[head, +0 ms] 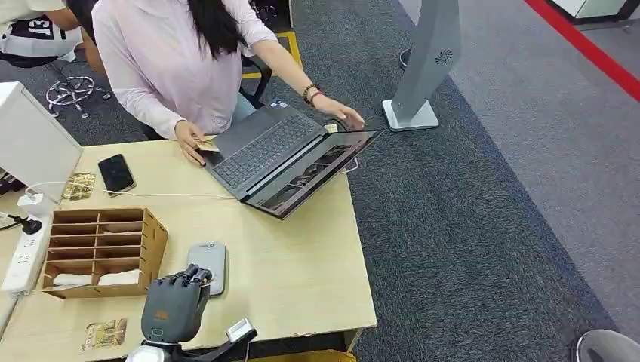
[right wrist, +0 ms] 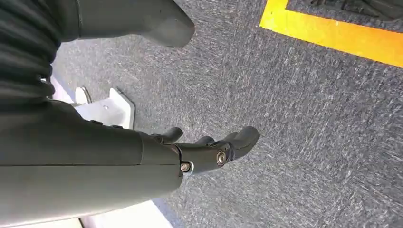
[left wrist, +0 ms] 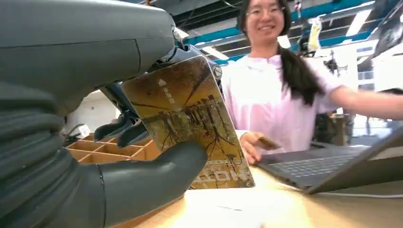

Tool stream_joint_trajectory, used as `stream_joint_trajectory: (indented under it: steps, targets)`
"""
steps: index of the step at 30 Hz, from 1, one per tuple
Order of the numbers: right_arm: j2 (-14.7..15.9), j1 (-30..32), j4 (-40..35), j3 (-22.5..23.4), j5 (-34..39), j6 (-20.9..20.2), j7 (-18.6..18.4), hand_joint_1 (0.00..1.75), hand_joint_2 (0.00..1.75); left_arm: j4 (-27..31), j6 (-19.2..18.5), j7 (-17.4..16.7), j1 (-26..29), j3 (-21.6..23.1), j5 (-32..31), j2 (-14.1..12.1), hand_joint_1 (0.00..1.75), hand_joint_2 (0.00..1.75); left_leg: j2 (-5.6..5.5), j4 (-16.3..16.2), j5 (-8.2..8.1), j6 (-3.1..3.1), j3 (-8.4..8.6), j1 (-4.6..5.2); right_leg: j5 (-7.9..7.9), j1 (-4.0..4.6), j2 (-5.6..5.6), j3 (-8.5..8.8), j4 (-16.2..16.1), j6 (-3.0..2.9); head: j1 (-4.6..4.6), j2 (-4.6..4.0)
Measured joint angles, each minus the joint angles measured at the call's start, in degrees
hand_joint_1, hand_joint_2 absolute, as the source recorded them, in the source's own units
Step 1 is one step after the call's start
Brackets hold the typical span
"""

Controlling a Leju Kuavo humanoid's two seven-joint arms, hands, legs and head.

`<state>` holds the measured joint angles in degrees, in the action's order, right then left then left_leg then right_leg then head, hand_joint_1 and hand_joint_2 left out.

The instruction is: Pass the card to the sensor for recognition and then transmit it.

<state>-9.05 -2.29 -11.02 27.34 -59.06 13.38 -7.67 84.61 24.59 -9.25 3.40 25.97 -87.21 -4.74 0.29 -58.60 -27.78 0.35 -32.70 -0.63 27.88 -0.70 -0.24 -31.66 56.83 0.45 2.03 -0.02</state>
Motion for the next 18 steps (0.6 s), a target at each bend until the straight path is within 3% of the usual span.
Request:
stream_joint_trajectory:
  steps: [18]
  targets:
    - [0.0,-0.1,0.0,0.2,-2.9,-1.2,-0.3,0.00,1.75,-10.0,-0.2,0.2,-7.8,-6.0,0.0,2.5,1.75,1.75,-0.03,0.0,0.03,0.02,-0.01,0.00,-0.03,0.00,-0.03,0.01,0.0,0.01,0.00,0.00]
